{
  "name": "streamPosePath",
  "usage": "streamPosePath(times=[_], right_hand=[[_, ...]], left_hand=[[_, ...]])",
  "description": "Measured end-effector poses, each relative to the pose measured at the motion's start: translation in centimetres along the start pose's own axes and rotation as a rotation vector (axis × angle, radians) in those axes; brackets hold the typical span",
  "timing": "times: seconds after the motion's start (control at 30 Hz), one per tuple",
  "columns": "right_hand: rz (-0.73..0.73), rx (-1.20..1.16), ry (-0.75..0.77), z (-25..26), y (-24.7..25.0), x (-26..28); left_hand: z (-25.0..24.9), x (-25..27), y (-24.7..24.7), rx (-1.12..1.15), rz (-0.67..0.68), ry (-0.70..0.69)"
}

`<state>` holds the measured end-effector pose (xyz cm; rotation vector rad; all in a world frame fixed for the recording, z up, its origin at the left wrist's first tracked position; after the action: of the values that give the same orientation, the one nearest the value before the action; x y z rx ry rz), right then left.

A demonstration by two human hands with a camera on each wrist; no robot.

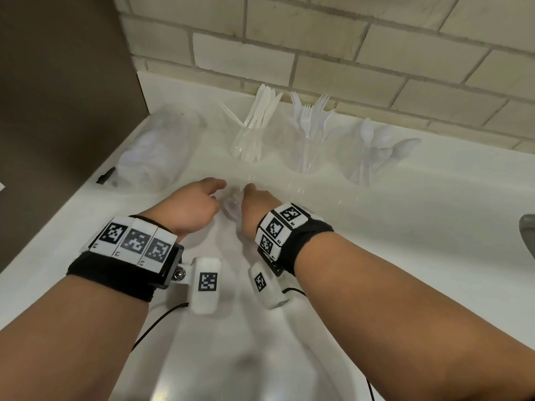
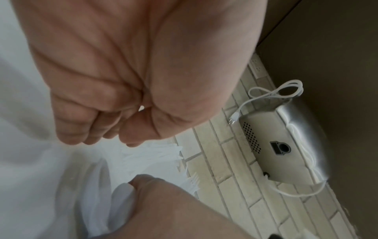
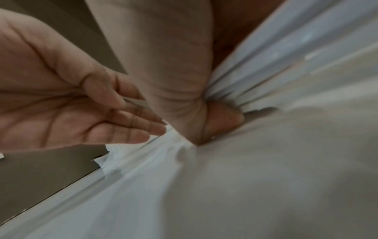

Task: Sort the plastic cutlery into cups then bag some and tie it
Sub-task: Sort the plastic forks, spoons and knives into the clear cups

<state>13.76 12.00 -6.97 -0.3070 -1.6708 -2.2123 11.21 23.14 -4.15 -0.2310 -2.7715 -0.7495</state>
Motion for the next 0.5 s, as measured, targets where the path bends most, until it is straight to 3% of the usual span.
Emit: streamPosePath(times=[0.13,0.27,0.4,0.5], right_hand=[[0.029,-0.001,-0.008,-0.4,0.7,0.2],[-0.065,-0.233,0.189,1.1,6.1,2.2],[-0.215,-0.978,0.371,1.5,13.2,5.7],[-0.213,-1.441,0.595,2.4,16.8,8.1]], left_hand=[[0.7,0.0,1.6,0.203,-0.149,0.003],[1.1,0.8,2.5,0.725,-0.263,0.021],[1.2,1.9,0.1,1.137,-0.139,0.174],[0.8,2.3,-3.5,1.151,0.117,0.3]])
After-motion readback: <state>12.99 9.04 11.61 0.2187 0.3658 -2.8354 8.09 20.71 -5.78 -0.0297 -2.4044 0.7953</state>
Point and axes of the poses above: each hand's wrist, its own x-axis away from the middle knuckle, its own y-axis out of the back of the hand, z = x × y, the point moved 10 cm from there along -x, towards the middle knuckle, and after that the axes turned 1 degree about -y, right-handed, at the moved point
